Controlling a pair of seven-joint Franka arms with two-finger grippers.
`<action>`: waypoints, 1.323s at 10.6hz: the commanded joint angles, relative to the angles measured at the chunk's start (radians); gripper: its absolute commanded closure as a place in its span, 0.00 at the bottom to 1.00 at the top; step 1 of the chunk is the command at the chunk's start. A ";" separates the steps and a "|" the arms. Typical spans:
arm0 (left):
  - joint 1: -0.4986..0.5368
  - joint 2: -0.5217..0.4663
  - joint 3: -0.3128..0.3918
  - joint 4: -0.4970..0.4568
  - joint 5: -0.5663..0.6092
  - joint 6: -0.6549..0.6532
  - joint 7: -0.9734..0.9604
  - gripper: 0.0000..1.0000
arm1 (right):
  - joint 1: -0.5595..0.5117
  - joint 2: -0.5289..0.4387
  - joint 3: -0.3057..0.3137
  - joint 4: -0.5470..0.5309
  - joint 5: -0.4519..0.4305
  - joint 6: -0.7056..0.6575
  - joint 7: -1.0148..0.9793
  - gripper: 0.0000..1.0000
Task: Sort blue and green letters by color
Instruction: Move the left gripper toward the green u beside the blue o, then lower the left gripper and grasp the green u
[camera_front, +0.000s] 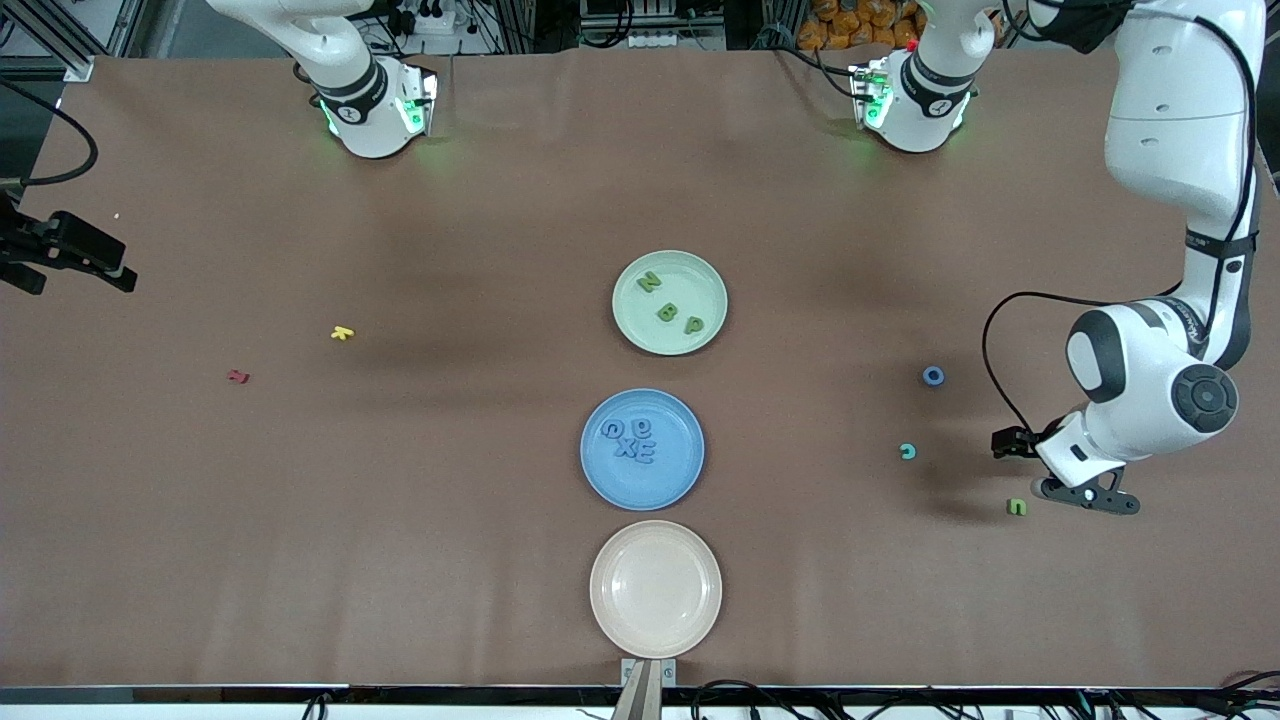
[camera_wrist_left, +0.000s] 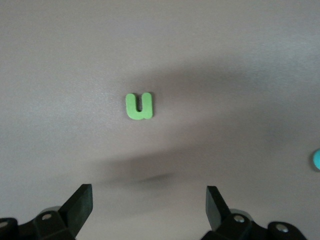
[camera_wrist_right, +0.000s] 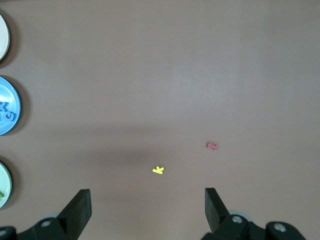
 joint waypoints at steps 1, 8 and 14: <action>-0.005 0.073 0.020 0.104 -0.074 0.000 0.045 0.00 | -0.024 0.004 0.020 0.007 0.003 0.003 0.009 0.00; -0.011 0.185 0.034 0.237 -0.076 0.000 0.045 0.18 | -0.030 0.014 0.020 0.009 -0.001 0.027 0.008 0.00; -0.016 0.222 0.035 0.284 -0.080 0.002 0.042 0.43 | -0.028 0.019 0.020 0.007 0.001 0.023 0.009 0.00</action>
